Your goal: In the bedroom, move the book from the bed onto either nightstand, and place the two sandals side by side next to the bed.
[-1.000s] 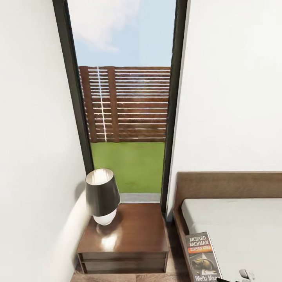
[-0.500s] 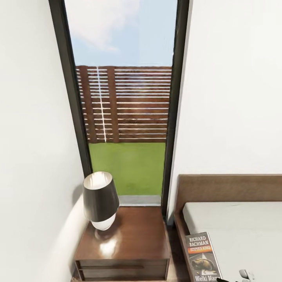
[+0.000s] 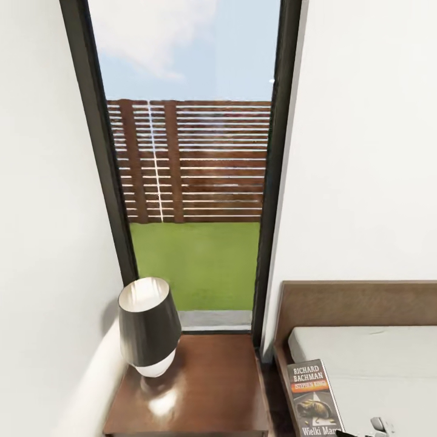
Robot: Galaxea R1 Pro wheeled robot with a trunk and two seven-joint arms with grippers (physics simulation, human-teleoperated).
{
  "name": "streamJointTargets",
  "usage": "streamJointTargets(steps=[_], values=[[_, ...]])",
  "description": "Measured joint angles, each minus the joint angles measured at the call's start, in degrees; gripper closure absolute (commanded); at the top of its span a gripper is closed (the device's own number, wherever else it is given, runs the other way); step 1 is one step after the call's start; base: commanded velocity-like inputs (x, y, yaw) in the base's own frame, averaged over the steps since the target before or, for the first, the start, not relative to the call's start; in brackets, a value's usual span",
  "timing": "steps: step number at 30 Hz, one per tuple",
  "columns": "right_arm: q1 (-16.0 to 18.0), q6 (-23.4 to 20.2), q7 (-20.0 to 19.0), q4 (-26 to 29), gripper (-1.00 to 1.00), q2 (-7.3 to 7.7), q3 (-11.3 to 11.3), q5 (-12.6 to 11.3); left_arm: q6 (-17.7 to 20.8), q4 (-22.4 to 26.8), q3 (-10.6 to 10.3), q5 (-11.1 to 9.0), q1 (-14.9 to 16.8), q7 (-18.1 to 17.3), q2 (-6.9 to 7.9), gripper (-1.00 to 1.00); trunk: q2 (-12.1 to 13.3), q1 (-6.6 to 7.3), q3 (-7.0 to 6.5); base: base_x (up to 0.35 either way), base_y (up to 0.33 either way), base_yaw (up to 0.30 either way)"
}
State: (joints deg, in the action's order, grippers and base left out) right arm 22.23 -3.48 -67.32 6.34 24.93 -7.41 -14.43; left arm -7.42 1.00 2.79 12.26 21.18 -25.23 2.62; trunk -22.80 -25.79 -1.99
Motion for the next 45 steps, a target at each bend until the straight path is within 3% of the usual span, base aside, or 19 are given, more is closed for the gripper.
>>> streamJointTargets(steps=[7, 10, 11, 12, 14, 15, 17, 18, 22, 23, 26, 28, 32, 35, 42, 45], values=[[0.0, -0.1, 0.1, 0.0, 1.0, 0.01, 0.2, 0.0, -0.1, 0.0, 0.0, 0.1, 0.0, -0.4, 0.05, -1.0, -0.1, 0.03, 0.01, 0.004, 0.0, 0.0], [0.0, -0.1, 0.1, -0.1, 1.0, -0.03, 0.2, 0.0, -0.6, 0.1, 0.1, 0.1, 0.0, -2.4, 0.14, -1.0, -0.1, 0.03, 0.01, 0.0, 0.0, 0.0], [0.0, -0.1, 0.2, -0.1, 1.0, -0.04, 0.2, 0.0, -0.7, 0.1, 0.2, 0.0, 0.0, -4.1, 0.16, -1.0, -0.1, 0.03, 0.01, 0.0, 0.0, 0.0], [0.0, -0.1, 0.2, -0.1, 1.0, -0.03, 0.2, 0.0, -0.7, 0.6, 0.3, -0.1, 0.0, -9.6, 0.27, -1.0, -0.1, 0.03, 0.01, 0.0, 0.0, 0.0], [0.0, -0.1, 0.2, 0.0, 1.0, -0.04, 0.2, 0.0, -0.5, 2.4, 0.5, -0.9, 0.2, -16.2, 0.52, -1.0, -0.1, 0.03, 0.0, 0.0, 0.0, 0.0], [0.0, -0.1, 0.2, 0.0, 1.0, -0.04, 0.2, 0.0, -0.3, 3.1, 0.6, -1.4, 0.2, -17.8, 0.6, -1.0, -0.1, 0.03, 0.0, 0.0, 0.0, 0.0], [0.0, -0.1, 0.2, 0.0, 1.0, -0.05, 0.2, 0.0, 3.3, 7.3, 1.1, -5.6, 0.4, -23.6, 1.24, -1.0, -0.1, 0.03, 0.0, 0.0, 0.0, 0.0], [0.0, -0.1, 0.2, 0.0, 1.0, -0.05, 0.2, 0.0, 4.6, 8.4, 1.1, -6.8, 0.4, -24.7, 1.43, -1.0, -0.1, 0.03, 0.0, 0.0, 0.0, 0.0], [0.0, -0.1, 0.2, 0.0, 1.0, -0.05, 0.2, 0.0, 13.5, 19.8, 1.6, -15.6, 0.6, -28.6, 4.04, -1.0, -0.1, 0.03, 0.0, 0.0, 0.0, 0.0], [0.0, -0.1, 0.2, 0.0, 1.0, -0.05, 0.2, 0.0, 15.9, 23.0, 1.7, -18.8, 0.6, -29.1, 4.83, -1.0, -0.1, 0.03, -0.01, 0.0, 0.0, 0.0], [0.0, -0.1, 0.2, 0.0, 1.0, -0.03, 0.2, 0.0, 20.6, 26.9, 1.7, -22.9, 0.6, -30.7, 5.69, -1.0, -0.1, 0.03, 0.0, 0.0, 0.0, 0.0], [0.0, -0.1, 0.2, 0.0, 1.0, -0.03, 0.2, 0.0, 24.3, 29.0, 1.7, -24.4, 0.7, -33.4, 6.36, -1.0, -0.1, 0.03, 0.0, 0.0, 0.0, 0.0], [0.0, -0.1, 0.2, 0.0, 1.0, -0.04, 0.2, 0.0, 26.7, 30.1, 1.6, -25.2, 0.6, -40.3, 8.8, -1.0, -0.1, 0.03, 0.01, 0.0, 0.0, 0.0], [0.0, -0.1, 0.3, -0.1, 1.0, -0.05, 0.2, 0.0, 26.9, 30.1, 1.6, -25.3, 0.4, -42.4, 9.87, -1.0, -0.1, 0.03, 0.01, 0.0, 0.0, 0.0], [0.0, -1.0, 2.2, 0.3, 1.0, 0.01, 0.3, 0.1, 25.2, 30.0, 1.3, -25.2, 0.2, -42.4, 8.81, -1.0, -0.1, 0.03, 0.01, 0.0, 0.0, 0.0], [0.1, -3.9, 2.3, 0.9, 1.0, -0.15, 0.4, 0.4, 25.1, 30.0, 1.4, -25.1, 0.2, -41.6, 8.63, -1.0, -0.1, 0.03, 0.01, 0.0, 0.0, 0.0]])
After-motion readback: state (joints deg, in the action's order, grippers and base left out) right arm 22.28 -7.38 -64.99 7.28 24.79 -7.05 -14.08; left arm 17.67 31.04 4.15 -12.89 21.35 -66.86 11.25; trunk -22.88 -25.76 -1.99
